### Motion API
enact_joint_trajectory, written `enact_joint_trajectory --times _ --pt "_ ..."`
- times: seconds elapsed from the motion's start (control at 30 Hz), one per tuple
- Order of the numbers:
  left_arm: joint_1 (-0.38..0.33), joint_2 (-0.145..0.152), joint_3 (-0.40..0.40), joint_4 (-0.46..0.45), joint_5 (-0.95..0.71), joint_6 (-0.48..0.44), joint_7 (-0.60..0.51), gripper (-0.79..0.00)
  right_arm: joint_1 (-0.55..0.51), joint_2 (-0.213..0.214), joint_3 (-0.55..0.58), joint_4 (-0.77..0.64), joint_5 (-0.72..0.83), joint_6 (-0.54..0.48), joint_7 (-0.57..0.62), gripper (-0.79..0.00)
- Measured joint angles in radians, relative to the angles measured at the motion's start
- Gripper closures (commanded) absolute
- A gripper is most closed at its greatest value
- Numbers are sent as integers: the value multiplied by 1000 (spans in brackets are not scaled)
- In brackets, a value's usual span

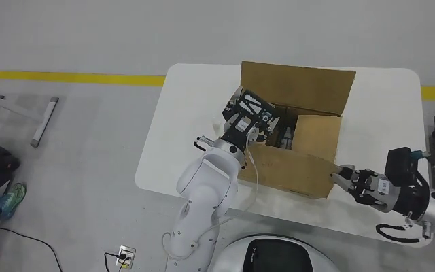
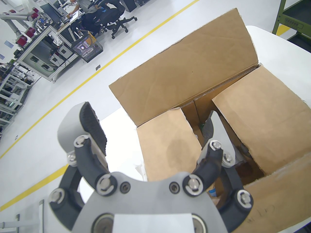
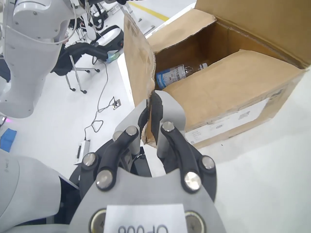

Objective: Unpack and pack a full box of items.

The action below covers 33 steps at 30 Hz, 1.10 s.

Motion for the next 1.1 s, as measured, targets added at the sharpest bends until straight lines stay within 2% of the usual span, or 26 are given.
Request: enact_joint_trajectory --times 0.13,0.33,0.67,0.77,0.83,0.87,0.9,0.93,1.0,1.03,1.1 --pt "10 3 2 -12 -8 6 12 -785 -3 -3 25 -36 -138 -35 -119 0" --pt "-22 2 11 -16 -37 8 -63 -785 -18 -14 53 -67 -354 -70 -341 0" --pt "-69 1 45 18 -1 -9 -201 -785 -74 -21 38 -70 -592 -117 -562 0" --pt "-70 4 54 13 4 -50 -235 -785 -89 -22 38 -62 -613 -111 -607 -65" --pt "-68 6 59 5 5 -81 -254 -785 -98 -23 40 -57 -608 -105 -629 -148" --pt "-66 7 62 0 6 -96 -262 -785 -101 -23 40 -54 -600 -102 -637 -268" --pt "-64 9 64 -4 4 -110 -269 -785 -105 -23 40 -51 -585 -98 -645 -326" --pt "-61 10 66 -11 0 -129 -279 -785 -111 -23 41 -45 -553 -94 -652 -351" --pt "-57 12 70 -22 -8 -153 -292 -785 -117 -22 47 -36 -488 -82 -653 -597" --pt "-54 13 72 -29 -16 -169 -299 -785 -121 -20 52 -29 -433 -71 -644 -606" --pt "-50 14 74 -36 -30 -194 -315 -785 -121 -18 64 -20 -344 -45 -627 -465"
